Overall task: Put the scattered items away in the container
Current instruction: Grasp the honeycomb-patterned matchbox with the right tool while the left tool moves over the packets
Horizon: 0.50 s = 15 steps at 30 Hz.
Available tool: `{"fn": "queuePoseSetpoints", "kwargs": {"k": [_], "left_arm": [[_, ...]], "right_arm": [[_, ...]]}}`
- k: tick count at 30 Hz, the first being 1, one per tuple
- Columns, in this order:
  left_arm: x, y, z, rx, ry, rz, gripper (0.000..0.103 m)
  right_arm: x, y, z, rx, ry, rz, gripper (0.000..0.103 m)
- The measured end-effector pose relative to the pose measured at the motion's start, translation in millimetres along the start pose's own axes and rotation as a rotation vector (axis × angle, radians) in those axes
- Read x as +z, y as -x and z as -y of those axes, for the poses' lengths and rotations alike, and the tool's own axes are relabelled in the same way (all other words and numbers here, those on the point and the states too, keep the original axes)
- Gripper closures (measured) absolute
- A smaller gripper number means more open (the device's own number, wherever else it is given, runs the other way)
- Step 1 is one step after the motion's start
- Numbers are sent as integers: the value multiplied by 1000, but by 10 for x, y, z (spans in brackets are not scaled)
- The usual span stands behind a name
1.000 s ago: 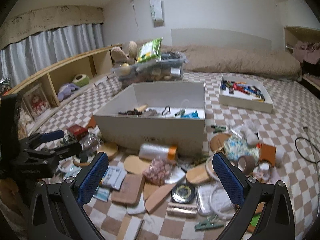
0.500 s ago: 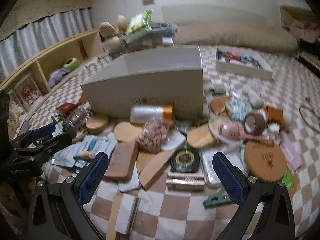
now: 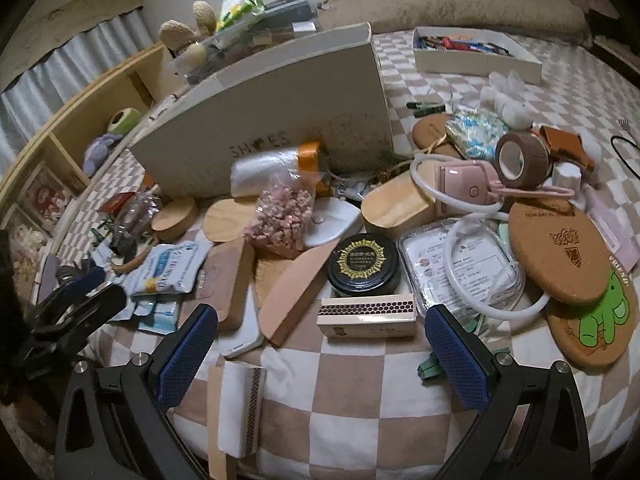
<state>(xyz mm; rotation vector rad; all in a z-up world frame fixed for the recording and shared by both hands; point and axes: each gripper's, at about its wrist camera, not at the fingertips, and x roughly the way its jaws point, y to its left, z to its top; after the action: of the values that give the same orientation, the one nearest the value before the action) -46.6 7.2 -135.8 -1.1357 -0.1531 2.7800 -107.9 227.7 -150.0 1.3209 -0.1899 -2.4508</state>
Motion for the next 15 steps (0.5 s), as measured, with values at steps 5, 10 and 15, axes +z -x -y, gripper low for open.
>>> {"fn": "queuePoseSetpoints", "kwargs": {"k": [5,10,15], "left_arm": [[-47,87,109,-36,-41,21,0],[-72,212,298,-98,-131,16,0],[-164,315,572,-140,-336,-48,0]], "right_arm": [[15,-164,27,-28,-21,-61,20],[-1,-245,-22,-54,8,-82,36],[-9,-203,28,-17,-14,-76,44]]}}
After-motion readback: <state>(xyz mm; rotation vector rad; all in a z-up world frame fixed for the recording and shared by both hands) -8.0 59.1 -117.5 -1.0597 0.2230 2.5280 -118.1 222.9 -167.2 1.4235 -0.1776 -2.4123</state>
